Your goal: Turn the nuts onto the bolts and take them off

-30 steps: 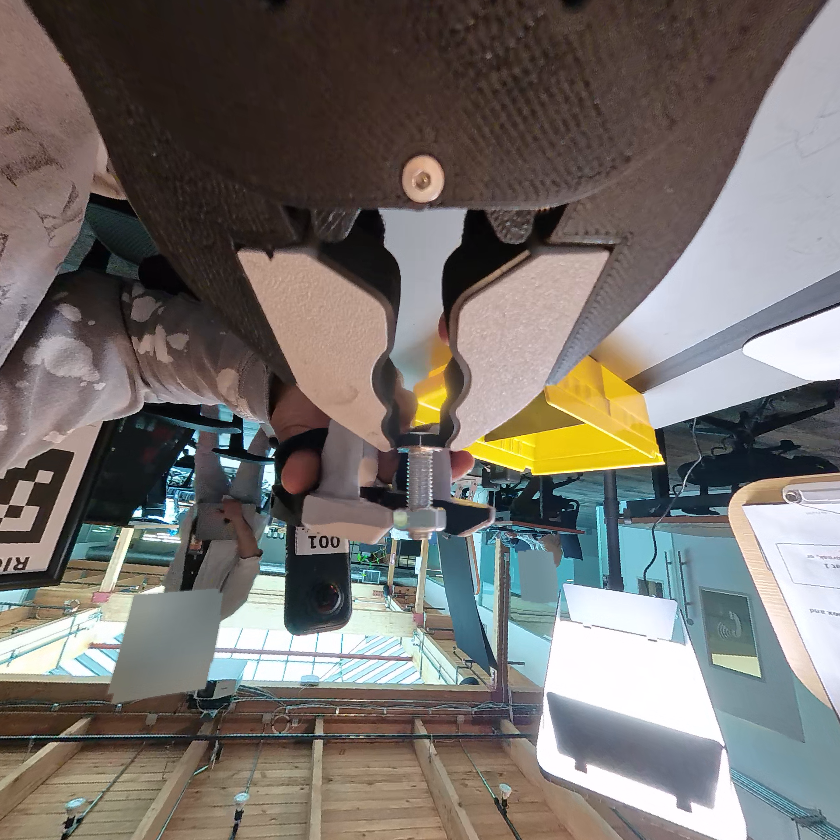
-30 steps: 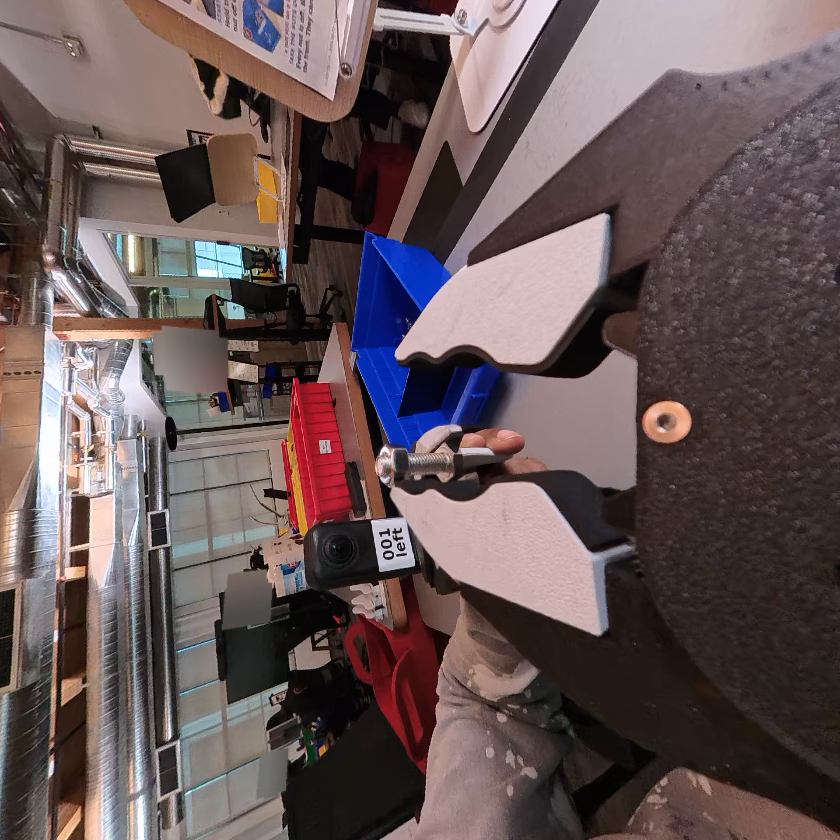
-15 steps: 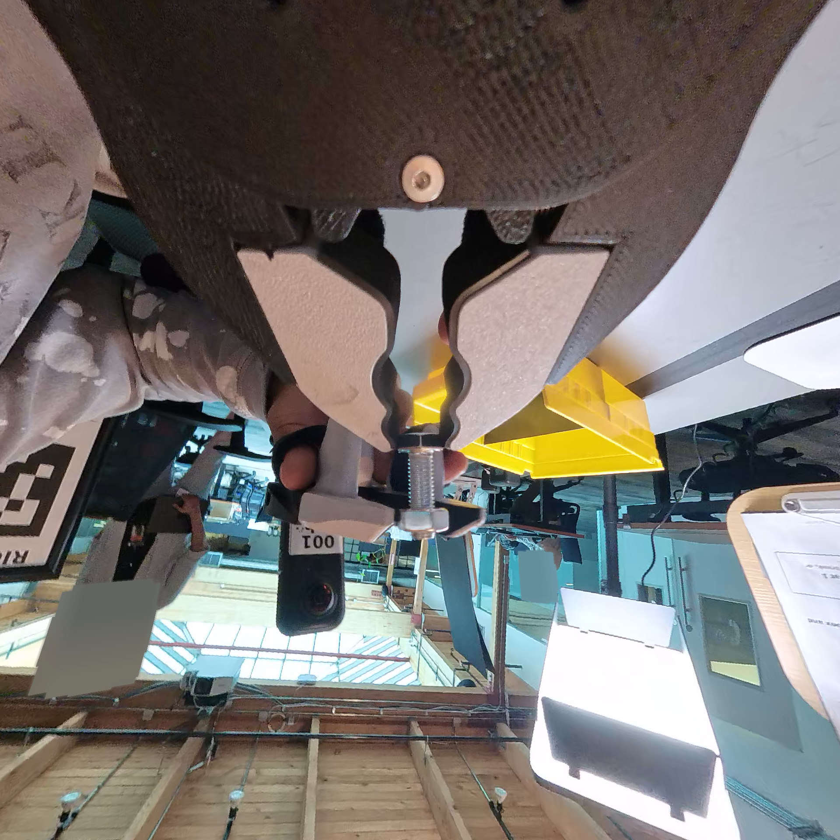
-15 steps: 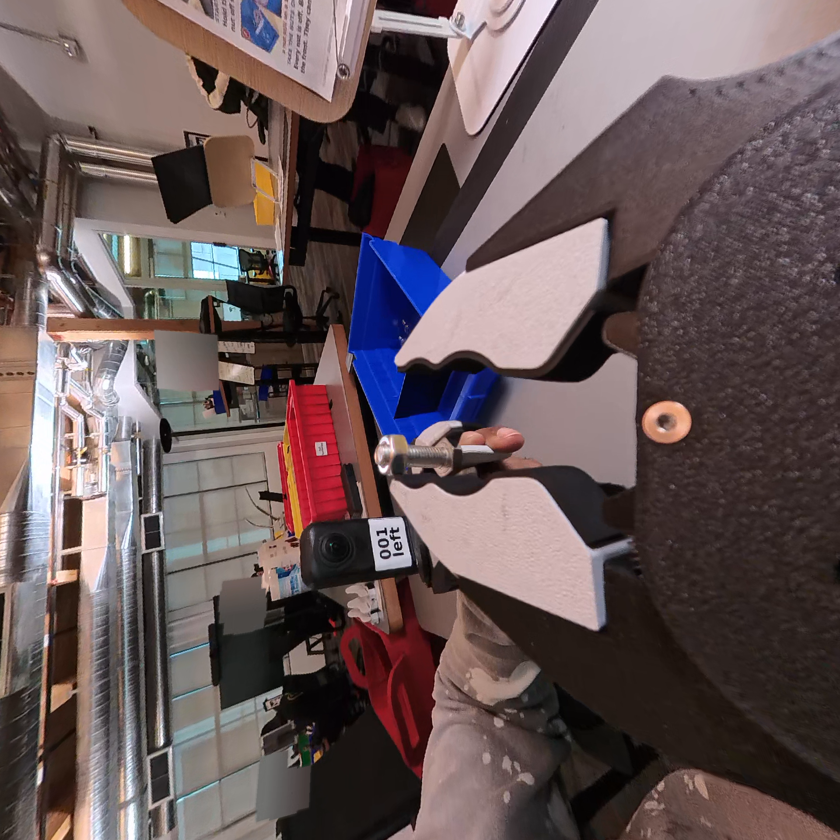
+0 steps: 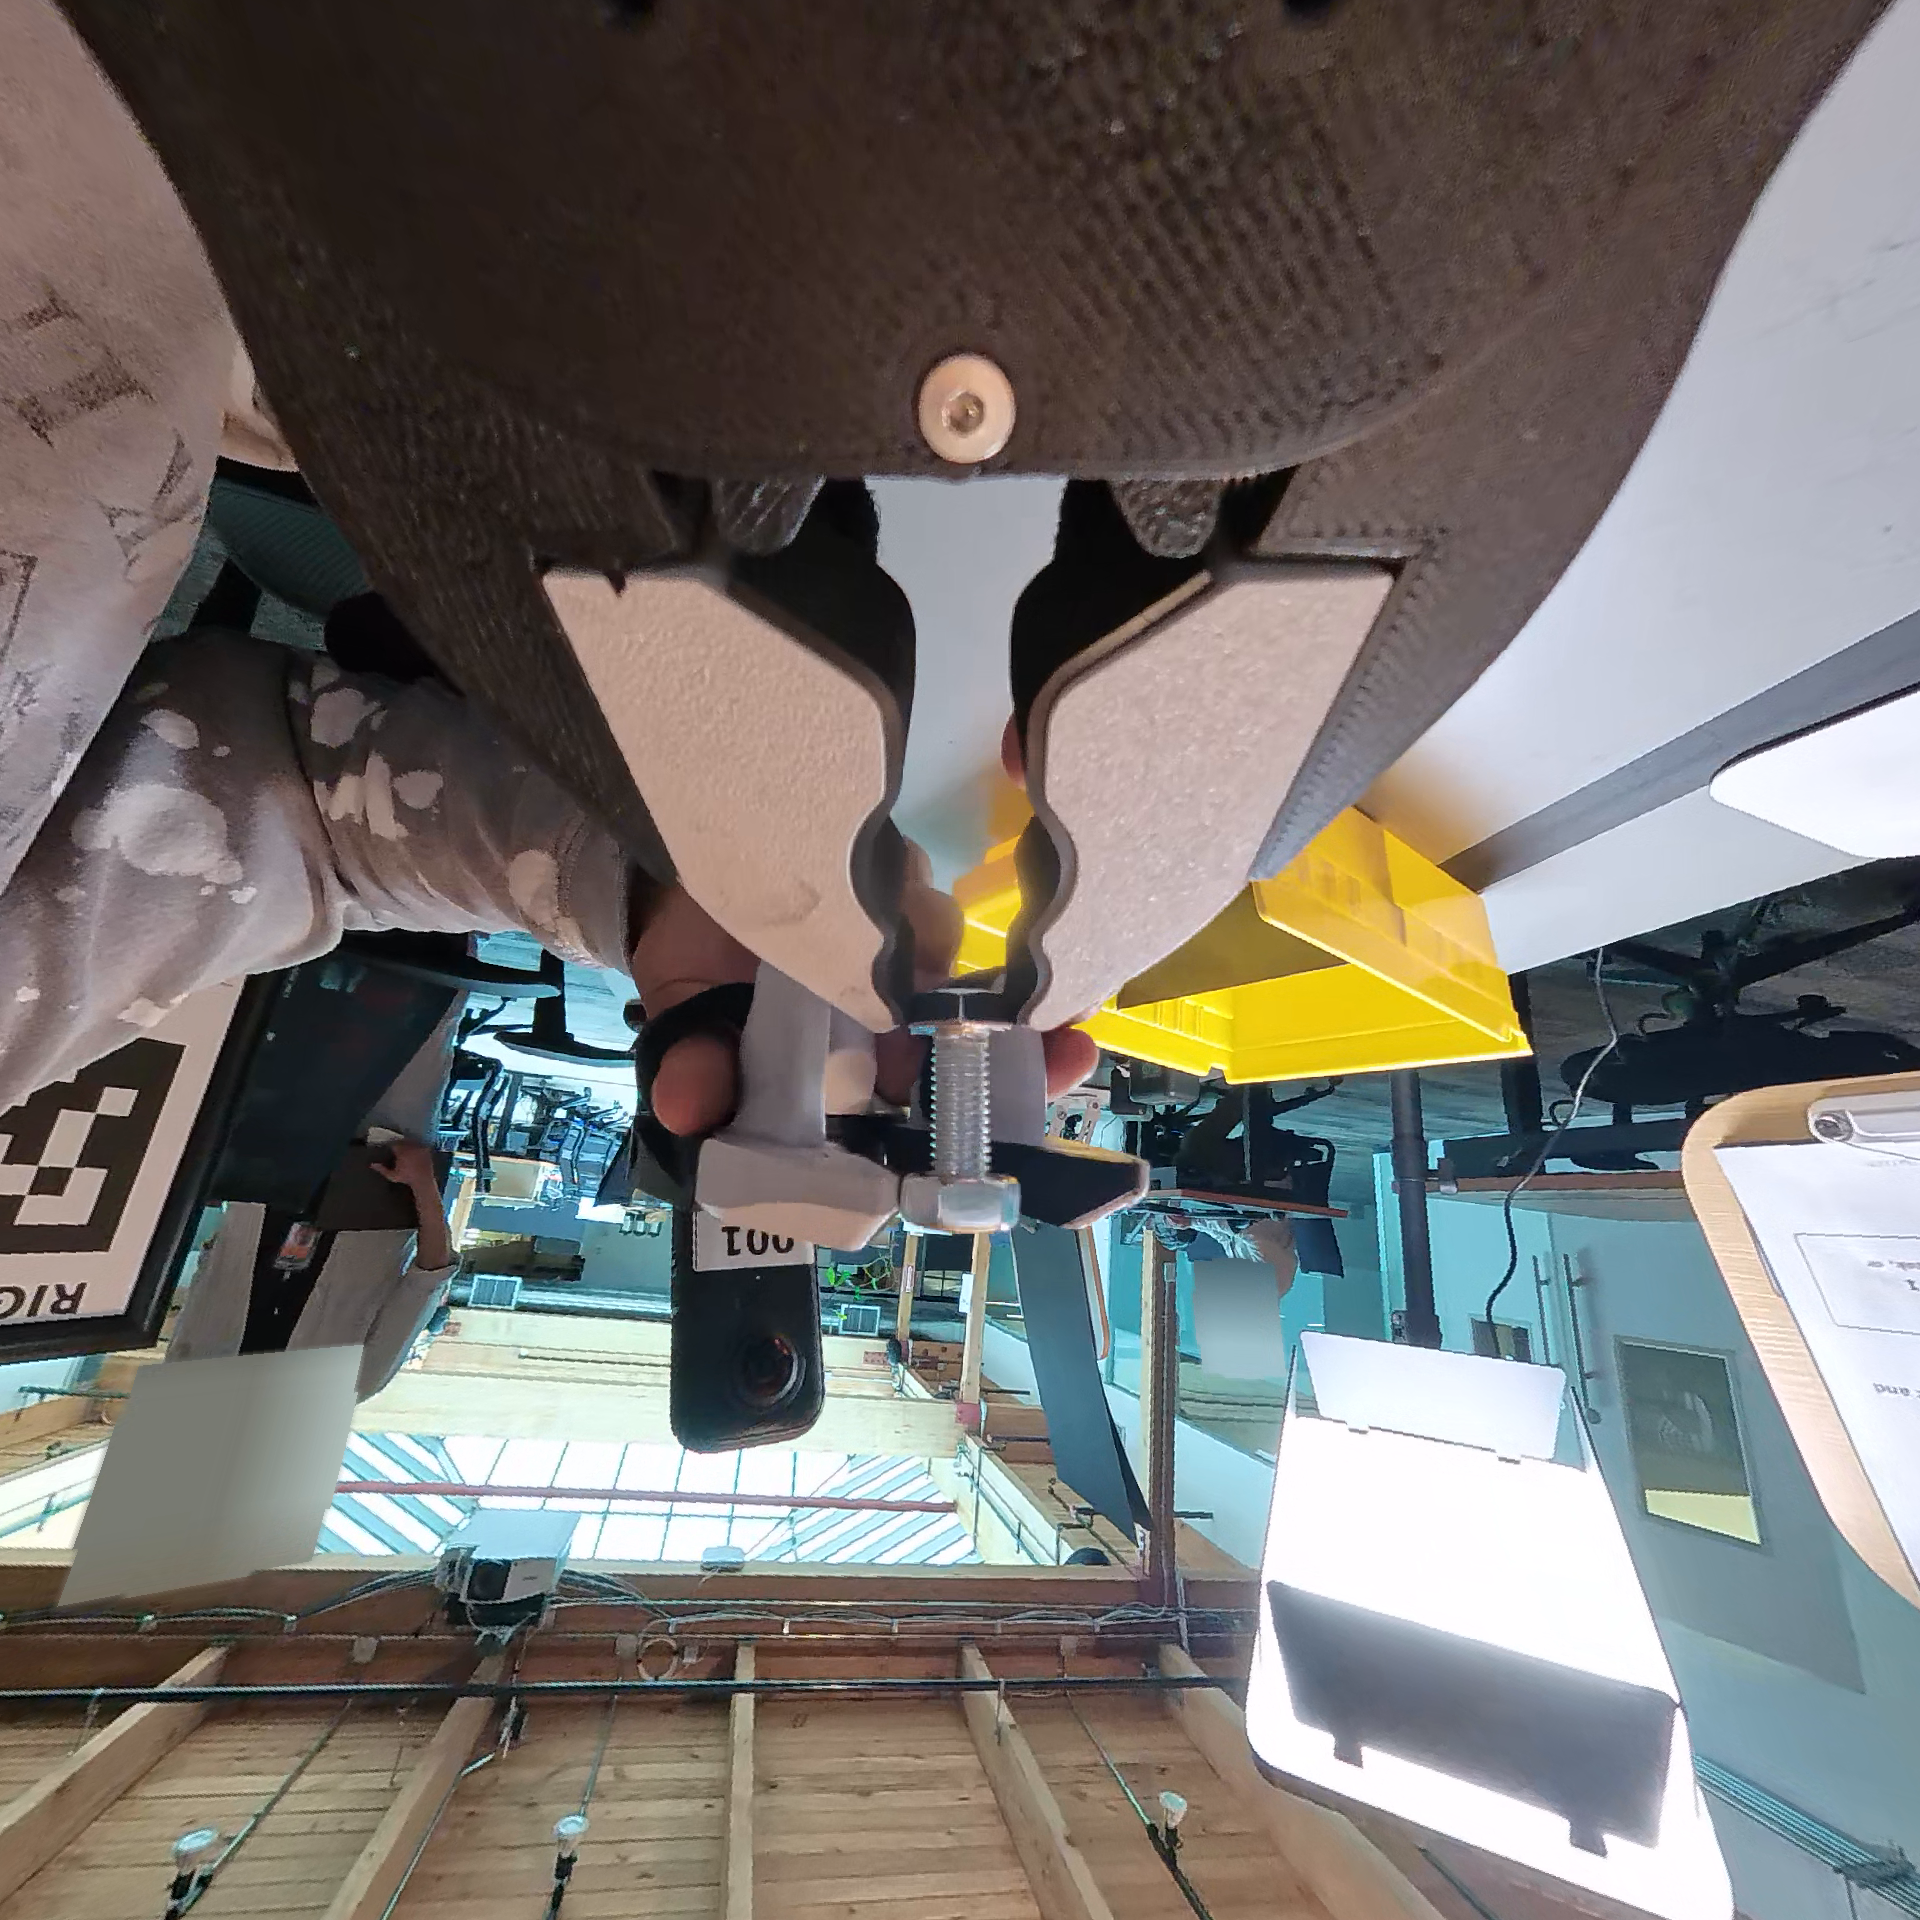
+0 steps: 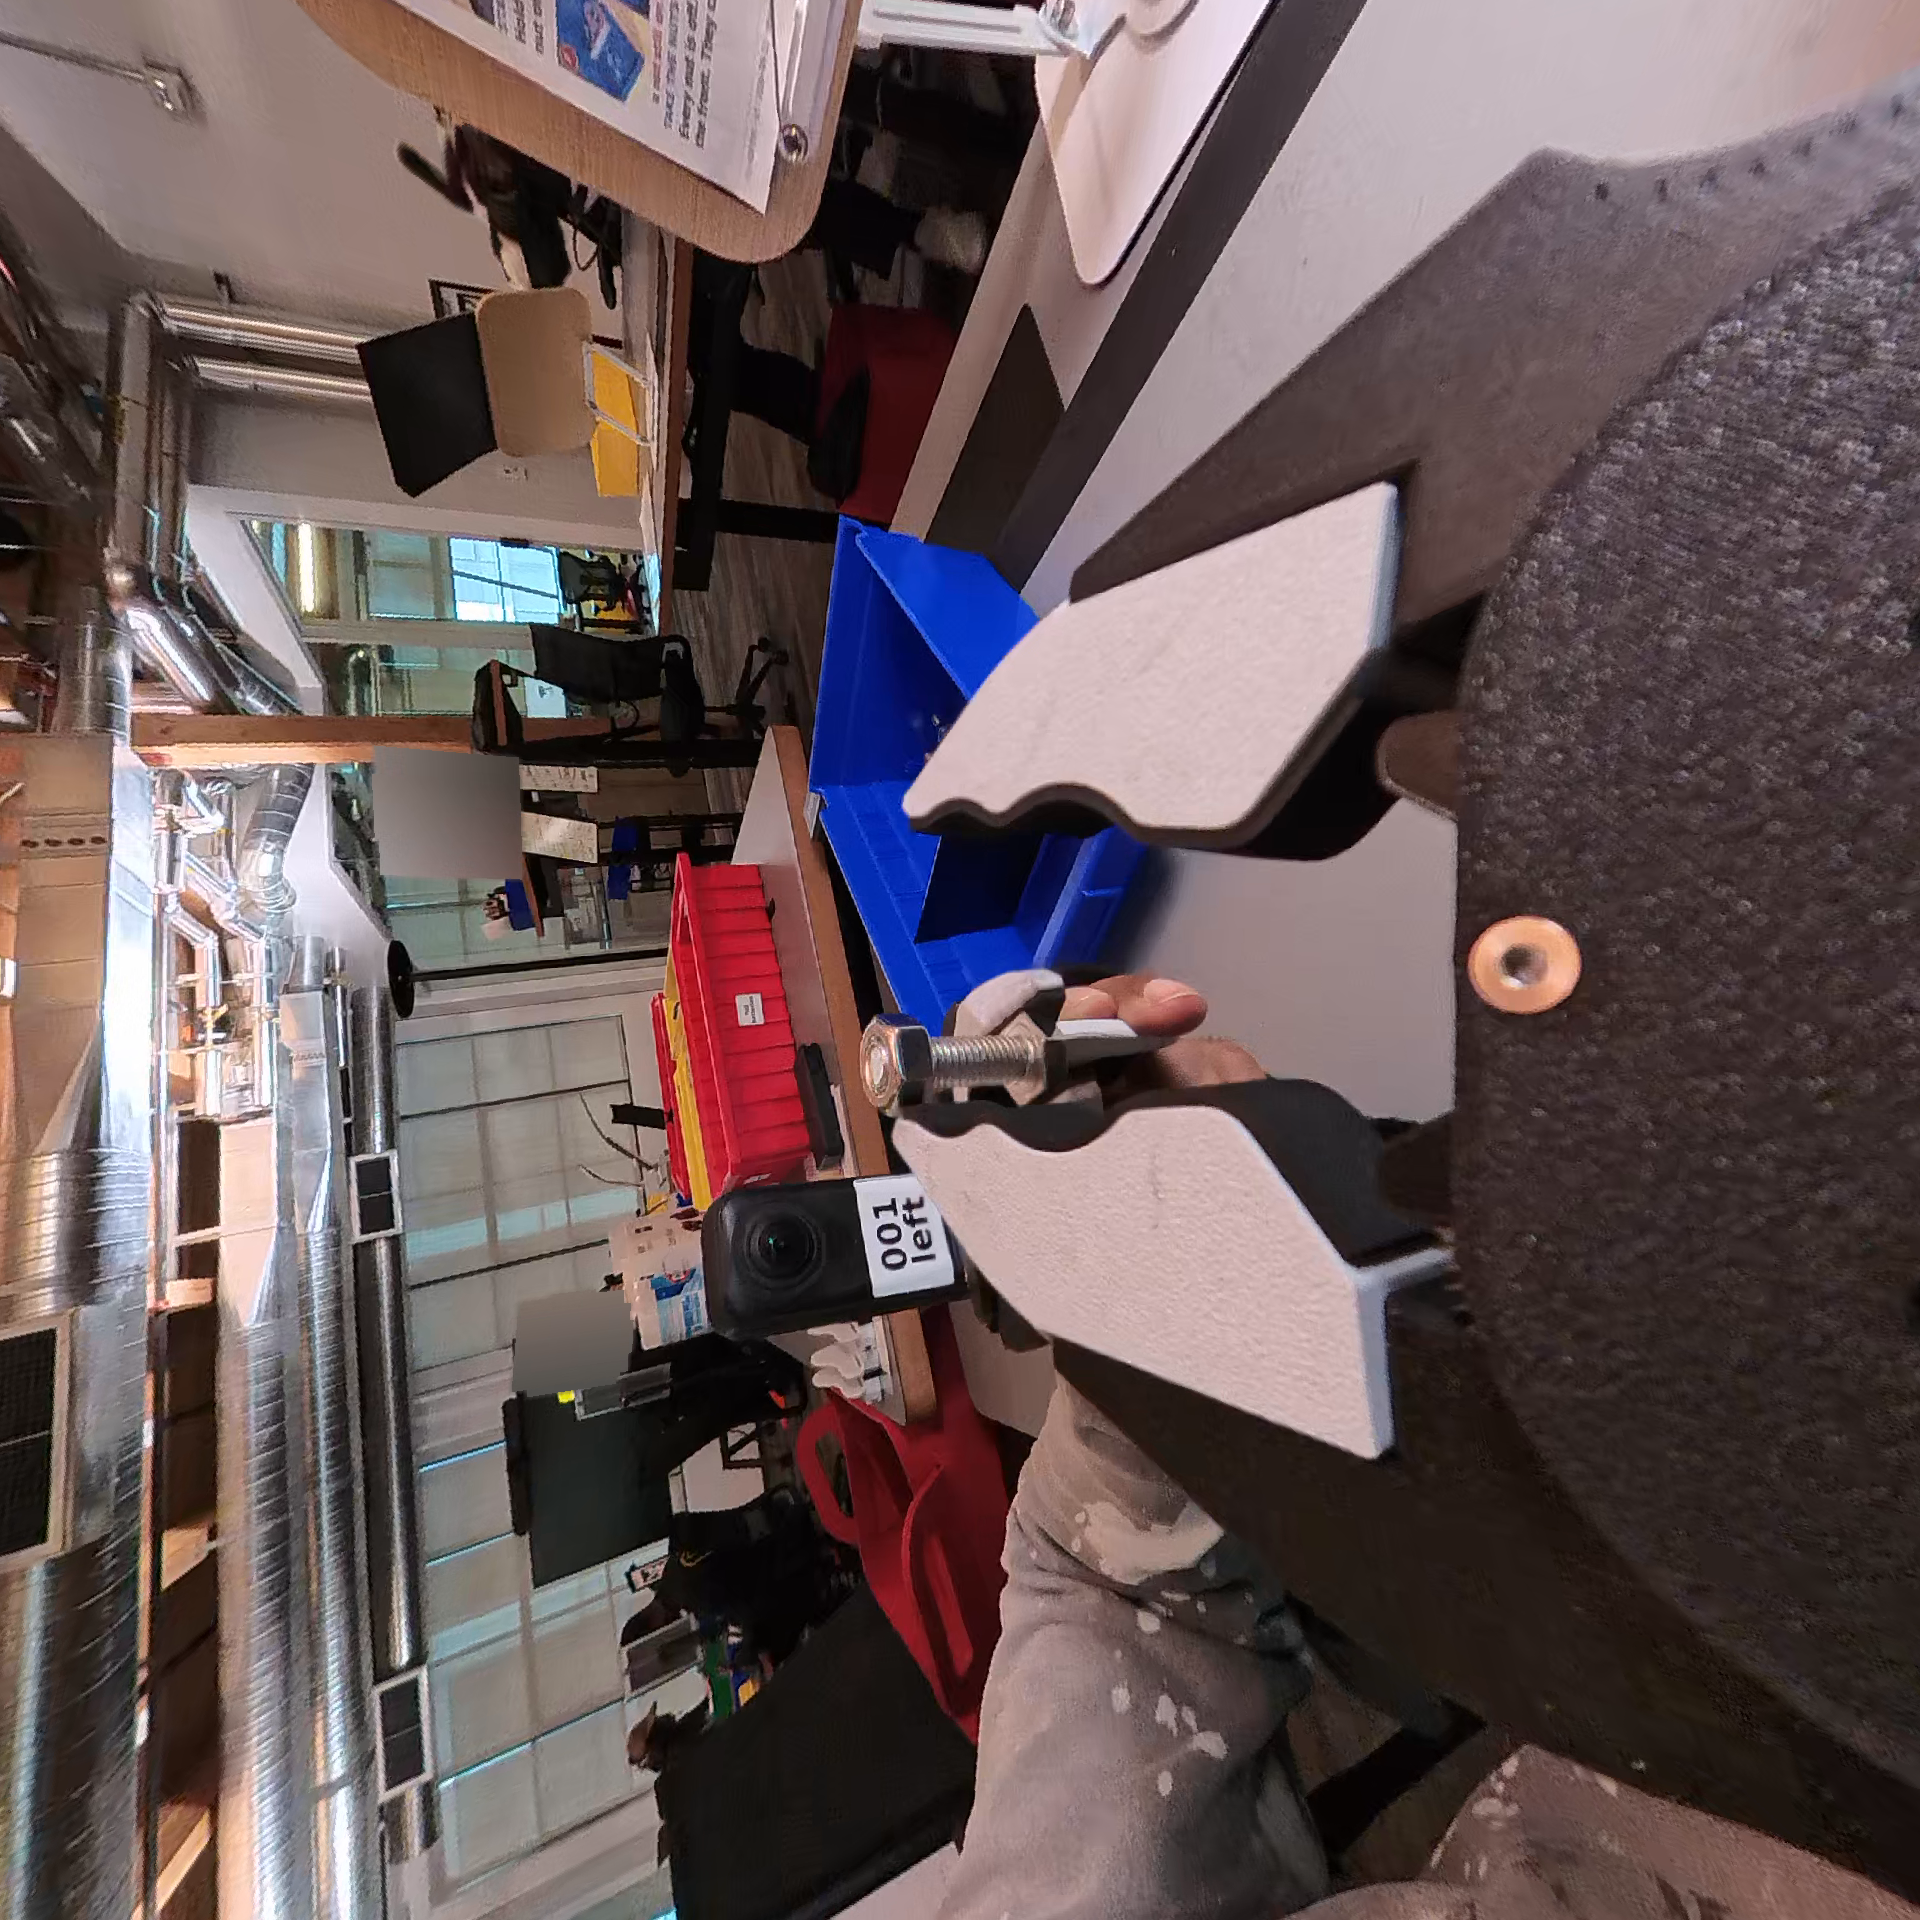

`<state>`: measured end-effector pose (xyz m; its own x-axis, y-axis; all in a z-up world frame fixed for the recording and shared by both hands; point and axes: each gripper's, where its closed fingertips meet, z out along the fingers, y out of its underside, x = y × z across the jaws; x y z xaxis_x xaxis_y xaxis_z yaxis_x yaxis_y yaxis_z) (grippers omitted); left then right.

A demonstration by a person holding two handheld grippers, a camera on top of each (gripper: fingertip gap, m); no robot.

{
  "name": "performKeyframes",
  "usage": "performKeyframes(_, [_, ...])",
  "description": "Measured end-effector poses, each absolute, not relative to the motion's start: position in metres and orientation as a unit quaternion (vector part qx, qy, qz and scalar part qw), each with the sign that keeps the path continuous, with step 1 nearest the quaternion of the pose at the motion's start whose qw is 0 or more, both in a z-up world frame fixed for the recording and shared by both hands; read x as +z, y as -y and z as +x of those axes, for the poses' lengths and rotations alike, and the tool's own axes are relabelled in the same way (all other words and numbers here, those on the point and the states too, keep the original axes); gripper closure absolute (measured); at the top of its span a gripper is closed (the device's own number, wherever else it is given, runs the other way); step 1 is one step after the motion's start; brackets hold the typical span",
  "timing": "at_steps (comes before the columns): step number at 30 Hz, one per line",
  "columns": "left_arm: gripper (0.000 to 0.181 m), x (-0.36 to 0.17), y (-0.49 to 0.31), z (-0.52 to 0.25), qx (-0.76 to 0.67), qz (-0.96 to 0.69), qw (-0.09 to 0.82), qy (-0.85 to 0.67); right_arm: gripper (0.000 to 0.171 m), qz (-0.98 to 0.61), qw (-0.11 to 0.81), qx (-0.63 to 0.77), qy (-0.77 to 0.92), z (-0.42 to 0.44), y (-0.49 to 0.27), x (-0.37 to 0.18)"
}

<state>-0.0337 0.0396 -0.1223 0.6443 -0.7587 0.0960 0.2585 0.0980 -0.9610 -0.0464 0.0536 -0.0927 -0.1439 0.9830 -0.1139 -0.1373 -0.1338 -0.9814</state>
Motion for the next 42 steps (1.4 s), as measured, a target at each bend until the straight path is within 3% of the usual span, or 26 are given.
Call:
performKeyframes(4, [0.163, -0.119, -0.037, -0.034, -0.361, -0.561, 0.711, -0.222, 0.144, -0.478, 0.496, 0.577, 0.438, -0.042, -0.073, -0.093])
performKeyframes(12, [0.163, -0.120, -0.038, -0.033, -0.361, -0.563, 0.710, -0.219, 0.124, -0.452, 0.470, 0.605, 0.457, -0.045, -0.052, -0.089])
performKeyframes(13, [0.163, -0.120, -0.039, -0.035, -0.363, -0.564, 0.710, -0.215, 0.127, -0.453, 0.473, 0.604, 0.455, -0.045, -0.054, -0.088])
performKeyframes(14, [0.163, -0.118, -0.038, -0.036, -0.367, -0.559, 0.711, -0.216, 0.143, -0.464, 0.482, 0.596, 0.444, -0.044, -0.060, -0.089])
performKeyframes(16, [0.163, -0.115, -0.036, -0.036, -0.362, -0.556, 0.715, -0.219, 0.150, -0.478, 0.502, 0.580, 0.429, -0.041, -0.074, -0.090])
performKeyframes(23, [0.163, -0.118, -0.038, -0.035, -0.358, -0.563, 0.712, -0.218, 0.121, -0.452, 0.467, 0.609, 0.455, -0.045, -0.051, -0.087])
performKeyframes(26, [0.163, -0.118, -0.038, -0.034, -0.359, -0.562, 0.712, -0.218, 0.121, -0.454, 0.472, 0.600, 0.459, -0.047, -0.051, -0.088])
performKeyframes(27, [0.163, -0.117, -0.038, -0.036, -0.362, -0.562, 0.713, -0.213, 0.126, -0.457, 0.475, 0.598, 0.455, -0.046, -0.054, -0.088])
performKeyframes(28, [0.163, -0.116, -0.037, -0.037, -0.366, -0.557, 0.714, -0.214, 0.144, -0.471, 0.486, 0.590, 0.440, -0.044, -0.063, -0.088])
performKeyframes(29, [0.163, -0.115, -0.037, -0.037, -0.361, -0.556, 0.716, -0.217, 0.148, -0.476, 0.500, 0.584, 0.427, -0.041, -0.070, -0.087])
performKeyframes(37, [0.163, -0.117, -0.038, -0.035, -0.361, -0.561, 0.713, -0.216, 0.123, -0.447, 0.476, 0.609, 0.451, -0.043, -0.049, -0.081])
performKeyframes(42, [0.163, -0.116, -0.037, -0.035, -0.365, -0.559, 0.713, -0.212, 0.130, -0.456, 0.484, 0.596, 0.450, -0.045, -0.052, -0.081])
